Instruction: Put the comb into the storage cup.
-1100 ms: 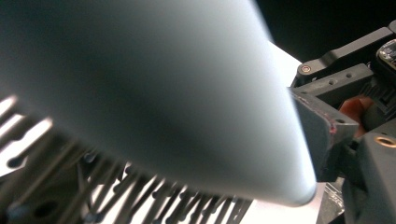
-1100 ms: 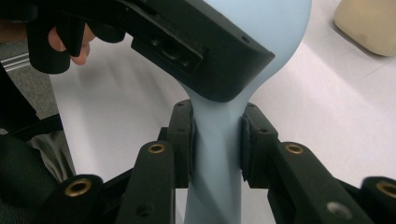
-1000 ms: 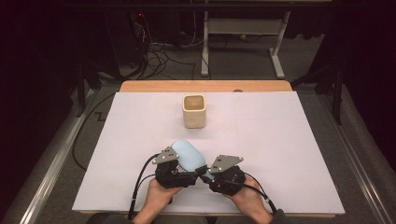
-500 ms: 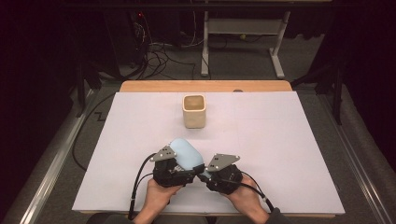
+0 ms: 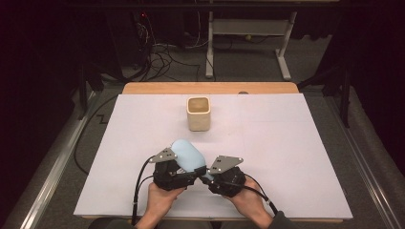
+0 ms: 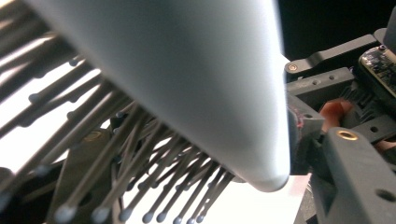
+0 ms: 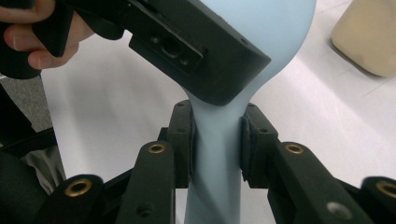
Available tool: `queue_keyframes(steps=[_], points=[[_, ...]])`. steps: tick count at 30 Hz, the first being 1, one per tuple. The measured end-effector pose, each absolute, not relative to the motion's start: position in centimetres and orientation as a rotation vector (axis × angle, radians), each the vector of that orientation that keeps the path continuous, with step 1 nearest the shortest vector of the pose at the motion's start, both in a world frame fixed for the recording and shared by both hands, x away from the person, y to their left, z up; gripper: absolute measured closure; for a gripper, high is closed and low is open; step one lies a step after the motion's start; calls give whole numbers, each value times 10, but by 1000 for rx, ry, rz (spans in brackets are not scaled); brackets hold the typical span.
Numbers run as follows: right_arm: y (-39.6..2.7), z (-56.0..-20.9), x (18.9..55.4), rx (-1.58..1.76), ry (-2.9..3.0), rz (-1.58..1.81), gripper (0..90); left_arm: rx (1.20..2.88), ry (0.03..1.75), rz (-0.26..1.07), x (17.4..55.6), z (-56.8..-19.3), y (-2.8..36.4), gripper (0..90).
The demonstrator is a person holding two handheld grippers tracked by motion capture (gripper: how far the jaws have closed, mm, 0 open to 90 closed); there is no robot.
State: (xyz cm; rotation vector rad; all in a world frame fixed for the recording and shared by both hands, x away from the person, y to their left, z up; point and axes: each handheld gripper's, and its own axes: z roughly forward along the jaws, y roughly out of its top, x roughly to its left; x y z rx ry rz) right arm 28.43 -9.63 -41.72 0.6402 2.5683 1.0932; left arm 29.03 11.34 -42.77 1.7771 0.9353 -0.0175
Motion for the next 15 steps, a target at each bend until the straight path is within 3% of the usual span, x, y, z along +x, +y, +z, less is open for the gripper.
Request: queue_keyframes(steps=[15], points=[[-98, -414, 285, 656, 2564, 1143, 702, 1794, 898, -51, 289, -419, 114, 524]])
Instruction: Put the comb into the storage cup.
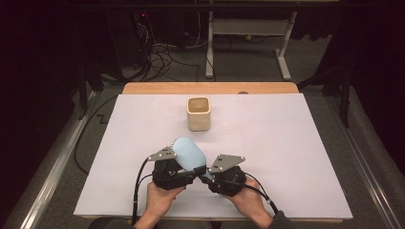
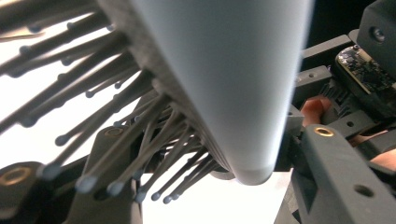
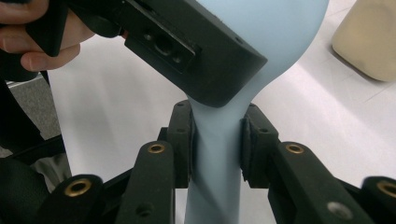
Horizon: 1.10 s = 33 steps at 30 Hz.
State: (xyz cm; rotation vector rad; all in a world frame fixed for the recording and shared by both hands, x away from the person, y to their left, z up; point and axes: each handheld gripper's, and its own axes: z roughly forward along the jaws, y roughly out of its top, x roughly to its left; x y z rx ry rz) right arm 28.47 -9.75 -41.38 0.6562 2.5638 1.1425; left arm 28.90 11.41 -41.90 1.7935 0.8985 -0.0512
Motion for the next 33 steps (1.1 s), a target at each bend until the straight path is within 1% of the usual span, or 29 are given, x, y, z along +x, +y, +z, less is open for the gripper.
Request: queue_keyframes(steps=[10, 14, 15, 16, 21, 33], points=[[-100, -414, 287, 668, 2579, 1186, 694, 1810, 880, -57, 290, -418, 115, 541], [-101, -414, 288, 690, 2587, 1210, 665, 1813, 880, -52, 289, -417, 116, 545], [-102, -414, 289, 698, 2585, 1224, 639, 1816, 881, -48, 289, -416, 117, 546], [-102, -414, 289, 698, 2585, 1224, 639, 1815, 881, -46, 289, -416, 117, 546], [-107, -412, 291, 725, 2569, 1259, 570, 1813, 884, -26, 289, -414, 120, 552], [-113, -409, 293, 742, 2532, 1313, 480, 1790, 904, 17, 289, -409, 131, 553]])
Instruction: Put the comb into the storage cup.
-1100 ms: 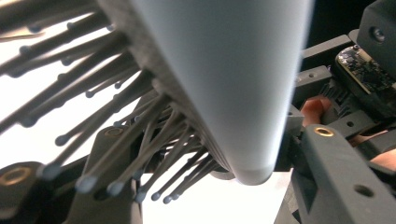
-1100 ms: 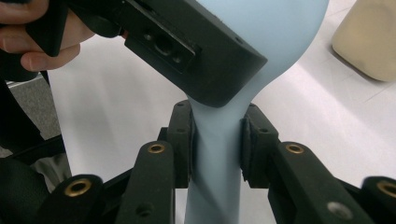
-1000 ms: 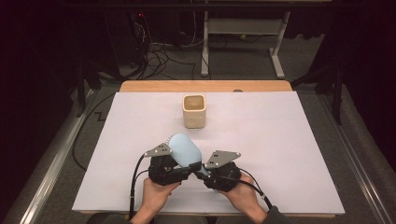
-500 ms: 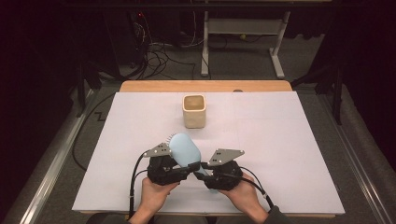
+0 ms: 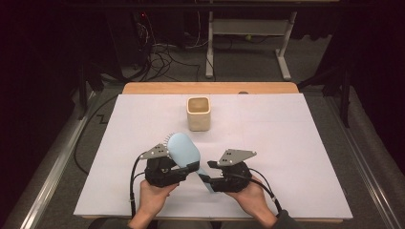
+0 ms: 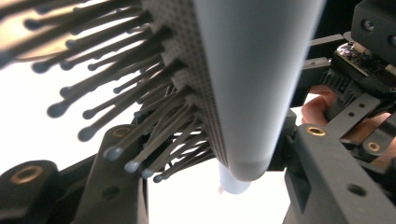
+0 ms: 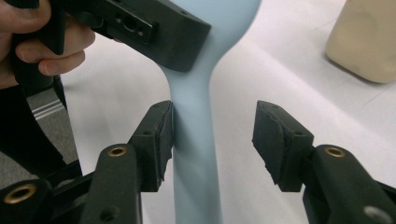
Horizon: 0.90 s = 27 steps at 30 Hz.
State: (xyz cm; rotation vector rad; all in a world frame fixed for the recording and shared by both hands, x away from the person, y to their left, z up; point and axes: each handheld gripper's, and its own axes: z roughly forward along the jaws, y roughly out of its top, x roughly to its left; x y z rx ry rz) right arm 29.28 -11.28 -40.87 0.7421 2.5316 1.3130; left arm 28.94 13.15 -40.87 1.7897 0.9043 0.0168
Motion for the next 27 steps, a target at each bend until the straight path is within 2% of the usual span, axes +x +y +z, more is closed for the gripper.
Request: queue_keyframes(steps=[9, 27], points=[[-126, -402, 292, 752, 2483, 1325, 432, 1783, 912, 37, 291, -406, 137, 557], [-195, -393, 289, 841, 2313, 1338, 354, 1767, 915, 80, 288, -399, 146, 557]])
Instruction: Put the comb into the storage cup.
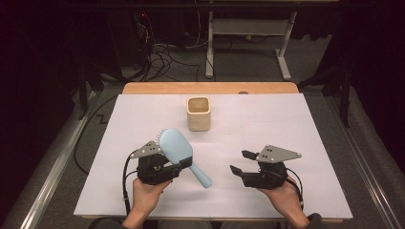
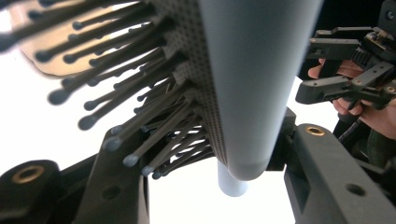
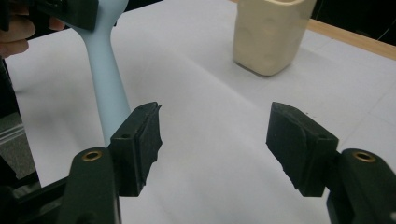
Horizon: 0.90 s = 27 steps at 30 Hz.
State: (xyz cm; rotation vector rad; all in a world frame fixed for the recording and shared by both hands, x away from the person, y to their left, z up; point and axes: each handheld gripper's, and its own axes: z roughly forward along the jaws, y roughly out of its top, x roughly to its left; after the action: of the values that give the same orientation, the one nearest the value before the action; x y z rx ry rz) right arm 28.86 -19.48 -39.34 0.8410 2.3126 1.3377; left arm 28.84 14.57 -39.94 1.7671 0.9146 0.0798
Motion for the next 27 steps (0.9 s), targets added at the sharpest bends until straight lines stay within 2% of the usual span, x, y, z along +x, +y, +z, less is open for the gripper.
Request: queue_keyframes(steps=[14, 27], points=[[-241, -405, 279, 938, 2197, 1377, 353, 1746, 928, 101, 287, -397, 152, 557], [-298, -421, 265, 1092, 2041, 1416, 307, 1775, 931, 127, 290, -393, 151, 556]])
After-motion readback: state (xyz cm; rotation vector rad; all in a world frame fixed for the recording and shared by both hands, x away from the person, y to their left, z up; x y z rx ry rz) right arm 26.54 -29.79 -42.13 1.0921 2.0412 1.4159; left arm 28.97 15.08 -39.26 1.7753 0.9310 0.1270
